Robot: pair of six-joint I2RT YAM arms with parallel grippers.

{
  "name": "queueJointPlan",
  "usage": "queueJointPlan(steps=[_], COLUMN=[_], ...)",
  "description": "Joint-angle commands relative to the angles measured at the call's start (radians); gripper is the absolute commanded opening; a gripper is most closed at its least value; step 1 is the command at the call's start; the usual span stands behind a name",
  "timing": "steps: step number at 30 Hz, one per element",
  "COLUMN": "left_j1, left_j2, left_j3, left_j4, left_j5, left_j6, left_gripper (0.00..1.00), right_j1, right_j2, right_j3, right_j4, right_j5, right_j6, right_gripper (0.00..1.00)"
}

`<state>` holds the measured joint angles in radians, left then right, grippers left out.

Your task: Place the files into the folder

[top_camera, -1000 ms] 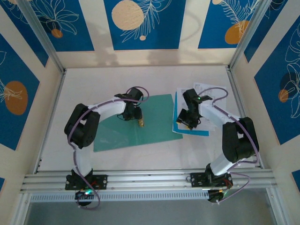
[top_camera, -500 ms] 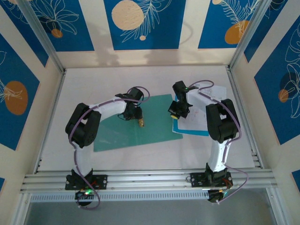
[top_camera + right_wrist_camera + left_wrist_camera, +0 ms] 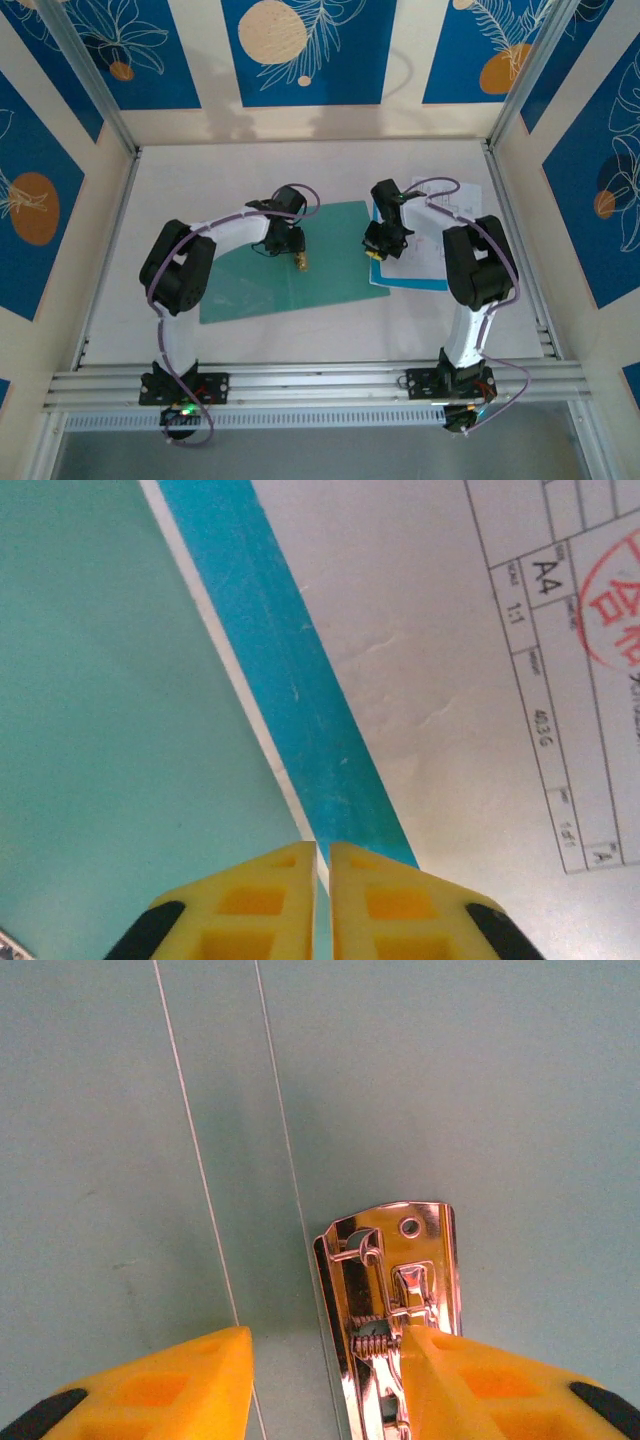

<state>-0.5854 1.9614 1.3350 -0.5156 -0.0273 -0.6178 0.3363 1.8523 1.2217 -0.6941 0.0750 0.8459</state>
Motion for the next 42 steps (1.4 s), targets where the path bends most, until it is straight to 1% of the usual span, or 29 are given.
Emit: queueJointPlan(steps=[1, 4, 9, 13, 18, 24, 36, 42], left_j1=[-0.004, -0.003, -0.004, -0.004, -0.006, -0.012, -0.013, -0.011], left_j2=[0.011, 0.011, 0.016, 0.020, 0.027, 0.039, 0.079, 0.078], left_j3=[-0.017, -0.017, -0.013, -0.011, -0.004, -0.001, 0.024, 0.036], left_j4=[0.008, 0.011, 0.012, 0.014, 0.024, 0.051, 0.092, 0.104], left_j5=[0.017, 0.018, 0.023, 0.030, 0.048, 0.072, 0.112, 0.110], left_j6=[0.016, 0.016, 0.018, 0.020, 0.020, 0.005, -0.003, -0.005], left_gripper=[0.42, 0.42, 0.43, 0.42, 0.42, 0.42, 0.41, 0.37], right_j1=[-0.012, -0.022, -0.029, -0.021, 0.003, 0.068, 0.239, 0.307], right_j2=[-0.058, -0.055, 0.011, 0.060, 0.117, 0.162, 0.255, 0.274], right_j3=[-0.019, -0.021, -0.001, 0.023, 0.062, 0.092, 0.206, 0.239], right_j4=[0.007, 0.008, 0.007, 0.000, -0.026, -0.047, -0.096, -0.097], right_j5=[-0.017, -0.014, -0.029, -0.037, -0.055, -0.068, -0.104, -0.127], right_j6=[0.006, 0.003, -0.007, -0.010, -0.024, -0.029, -0.030, -0.008], right_gripper=[0.17, 0.17, 0.16, 0.11, 0.08, 0.08, 0.07, 0.07])
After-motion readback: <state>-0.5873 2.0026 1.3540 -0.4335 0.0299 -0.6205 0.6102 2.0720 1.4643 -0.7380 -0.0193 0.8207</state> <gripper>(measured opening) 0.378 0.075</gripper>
